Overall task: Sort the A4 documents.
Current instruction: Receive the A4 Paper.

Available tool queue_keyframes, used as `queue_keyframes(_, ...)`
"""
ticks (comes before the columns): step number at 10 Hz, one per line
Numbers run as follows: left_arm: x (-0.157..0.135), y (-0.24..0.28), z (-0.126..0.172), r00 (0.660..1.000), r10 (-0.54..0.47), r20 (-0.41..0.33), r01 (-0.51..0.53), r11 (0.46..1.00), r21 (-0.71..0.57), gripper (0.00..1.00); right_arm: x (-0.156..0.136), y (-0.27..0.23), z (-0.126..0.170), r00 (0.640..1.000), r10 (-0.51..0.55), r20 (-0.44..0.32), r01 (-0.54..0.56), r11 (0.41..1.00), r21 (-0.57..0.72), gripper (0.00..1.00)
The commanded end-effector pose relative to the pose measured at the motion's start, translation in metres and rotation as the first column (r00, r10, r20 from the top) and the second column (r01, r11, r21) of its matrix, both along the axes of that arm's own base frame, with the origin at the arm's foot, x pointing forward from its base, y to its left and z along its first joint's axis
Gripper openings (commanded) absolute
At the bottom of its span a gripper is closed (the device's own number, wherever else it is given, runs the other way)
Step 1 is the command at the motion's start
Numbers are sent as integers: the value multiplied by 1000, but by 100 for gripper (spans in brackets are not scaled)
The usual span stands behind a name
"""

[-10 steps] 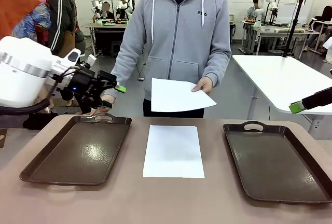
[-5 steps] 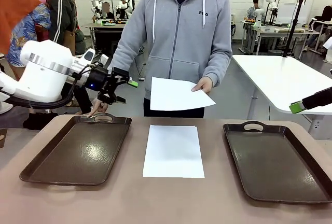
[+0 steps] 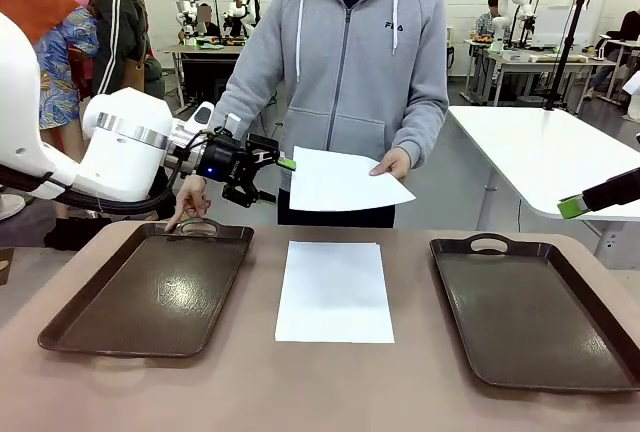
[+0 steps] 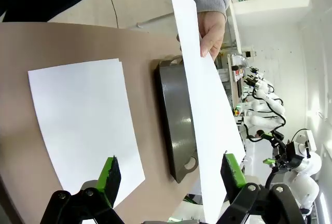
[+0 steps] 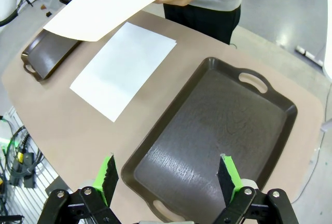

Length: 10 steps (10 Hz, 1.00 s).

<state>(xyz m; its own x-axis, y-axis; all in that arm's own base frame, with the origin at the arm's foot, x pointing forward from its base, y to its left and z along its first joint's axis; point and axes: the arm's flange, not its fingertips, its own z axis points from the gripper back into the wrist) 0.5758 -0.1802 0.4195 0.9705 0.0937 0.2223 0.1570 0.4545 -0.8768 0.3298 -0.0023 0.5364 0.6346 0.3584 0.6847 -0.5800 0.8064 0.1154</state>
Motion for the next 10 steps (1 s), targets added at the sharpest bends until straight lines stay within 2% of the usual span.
queue_keyframes(1, 9, -5, -2, 1000, -11, -4, 10, 995, -96, 100, 1, 1, -2, 1000, 12, -5, -12, 1000, 13, 100)
queue_keyframes(5, 13, -21, 0, 999, -15, -35, 9, 982, -187, 100, 1, 1, -2, 1000, 12, -5, -12, 1000, 13, 100)
queue_keyframes(10, 19, -37, -5, 998, -27, -50, 16, 976, -216, 100, 1, 1, -2, 1000, 12, -5, -12, 1000, 13, 100)
